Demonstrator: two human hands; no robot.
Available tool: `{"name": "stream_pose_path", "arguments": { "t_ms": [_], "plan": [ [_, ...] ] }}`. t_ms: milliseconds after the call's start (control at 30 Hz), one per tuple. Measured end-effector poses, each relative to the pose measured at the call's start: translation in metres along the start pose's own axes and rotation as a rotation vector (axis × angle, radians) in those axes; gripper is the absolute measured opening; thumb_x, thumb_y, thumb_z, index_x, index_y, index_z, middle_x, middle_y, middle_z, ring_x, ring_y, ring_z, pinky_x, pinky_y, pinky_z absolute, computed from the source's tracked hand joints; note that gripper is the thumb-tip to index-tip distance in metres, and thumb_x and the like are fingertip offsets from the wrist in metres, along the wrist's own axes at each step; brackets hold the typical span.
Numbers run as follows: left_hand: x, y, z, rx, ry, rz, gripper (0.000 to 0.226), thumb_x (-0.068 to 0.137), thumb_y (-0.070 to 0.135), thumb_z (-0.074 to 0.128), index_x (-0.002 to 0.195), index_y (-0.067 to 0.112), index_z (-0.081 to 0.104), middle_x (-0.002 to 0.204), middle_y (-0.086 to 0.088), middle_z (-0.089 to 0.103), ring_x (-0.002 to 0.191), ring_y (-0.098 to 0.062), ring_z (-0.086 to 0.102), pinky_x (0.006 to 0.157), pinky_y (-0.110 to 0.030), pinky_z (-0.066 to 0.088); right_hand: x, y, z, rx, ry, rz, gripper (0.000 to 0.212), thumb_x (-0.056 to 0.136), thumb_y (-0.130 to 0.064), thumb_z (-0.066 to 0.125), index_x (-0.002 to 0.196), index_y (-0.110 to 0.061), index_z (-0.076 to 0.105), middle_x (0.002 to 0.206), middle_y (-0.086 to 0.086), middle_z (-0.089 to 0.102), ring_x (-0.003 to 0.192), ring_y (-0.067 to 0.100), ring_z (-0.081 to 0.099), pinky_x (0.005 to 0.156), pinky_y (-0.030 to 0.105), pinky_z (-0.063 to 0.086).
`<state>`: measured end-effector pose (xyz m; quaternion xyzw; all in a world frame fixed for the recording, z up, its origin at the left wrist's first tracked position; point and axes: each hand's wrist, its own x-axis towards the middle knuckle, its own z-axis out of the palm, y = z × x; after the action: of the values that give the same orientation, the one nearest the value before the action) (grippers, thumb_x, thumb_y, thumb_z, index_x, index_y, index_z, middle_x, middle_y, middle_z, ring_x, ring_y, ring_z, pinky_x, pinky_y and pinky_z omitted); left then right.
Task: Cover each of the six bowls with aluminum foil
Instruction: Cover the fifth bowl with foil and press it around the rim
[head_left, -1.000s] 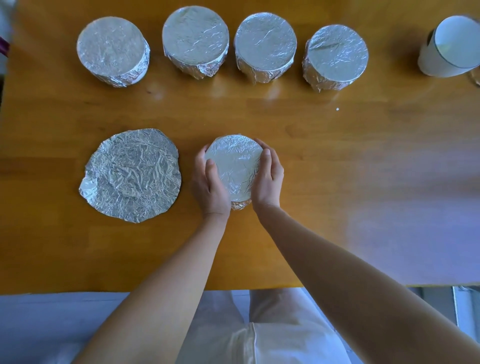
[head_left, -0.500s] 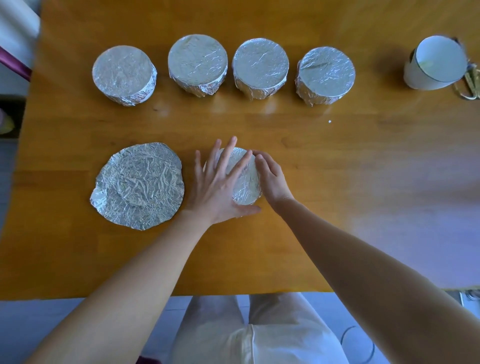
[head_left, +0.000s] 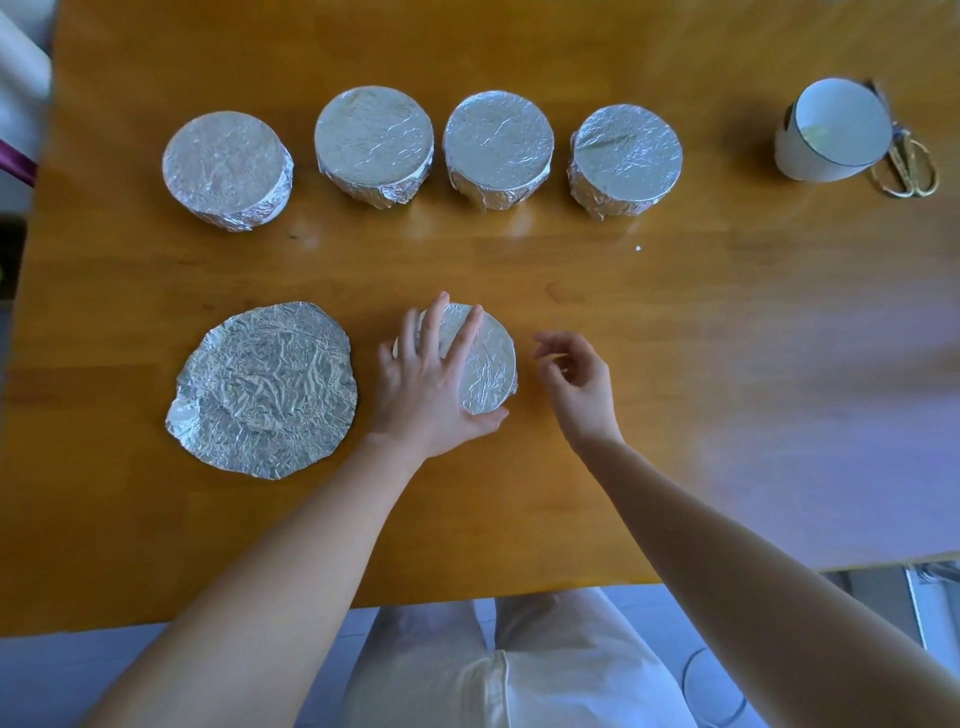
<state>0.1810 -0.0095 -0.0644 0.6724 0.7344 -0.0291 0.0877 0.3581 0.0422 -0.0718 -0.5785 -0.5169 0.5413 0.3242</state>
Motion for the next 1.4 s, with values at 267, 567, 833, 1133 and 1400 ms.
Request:
{"name": "stream_pose_path", "arguments": {
  "t_ms": [267,567,833,1133,1400],
  "plan": [
    [0.001,0.001,-0.001,-0.023,0.012,-0.013,0.117,0.063,0.086,0.046,0.158,0.03,0.006,0.163,-0.01,0.01,0.142,-0.038,0.022,0.098,-0.052,0.038,-0.007,0.005,-0.005,0.041,-0.245,0.004,0.031,0.081,0.001,0.072,0.106,-0.017,0.066,0.104,-0.001,0.071,0.084,0.015,0.064,0.083,0.033,0.053],
    [0.0,0.002,-0.001,-0.035,0.027,-0.022,0.116,0.064,0.084,0.05,0.158,0.03,0.007,0.163,-0.011,0.012,0.141,-0.038,0.023,0.098,-0.051,0.039,-0.004,0.01,-0.009,-0.096,-0.217,0.005,0.015,0.08,-0.011,0.079,0.092,-0.005,0.072,0.091,0.005,0.075,0.08,0.012,0.067,0.075,0.016,0.049],
    [-0.001,0.002,0.0,-0.014,0.033,-0.024,0.116,0.064,0.086,0.048,0.158,0.03,0.01,0.163,-0.011,0.014,0.141,-0.038,0.025,0.096,-0.051,0.04,0.002,0.005,-0.01,-0.068,-0.331,0.112,0.008,0.09,-0.007,0.068,0.094,0.0,0.069,0.07,0.005,0.065,0.054,0.006,0.054,0.058,0.019,0.047],
    [0.0,0.002,0.0,-0.011,0.022,-0.02,0.116,0.065,0.085,0.049,0.159,0.03,0.008,0.163,-0.011,0.012,0.142,-0.038,0.023,0.097,-0.05,0.039,-0.002,0.004,-0.011,0.07,-0.352,0.169,0.011,0.094,-0.006,0.062,0.099,0.003,0.066,0.074,0.012,0.065,0.06,0.014,0.06,0.053,0.023,0.05],
    [0.0,0.002,0.001,-0.005,0.033,-0.034,0.114,0.063,0.086,0.033,0.158,0.029,0.009,0.163,-0.012,0.014,0.141,-0.038,0.024,0.096,-0.05,0.039,0.0,0.003,-0.009,0.133,-0.328,0.233,0.019,0.092,-0.016,0.066,0.095,0.004,0.068,0.073,0.008,0.065,0.057,0.012,0.056,0.052,0.02,0.047]
  ]
}}
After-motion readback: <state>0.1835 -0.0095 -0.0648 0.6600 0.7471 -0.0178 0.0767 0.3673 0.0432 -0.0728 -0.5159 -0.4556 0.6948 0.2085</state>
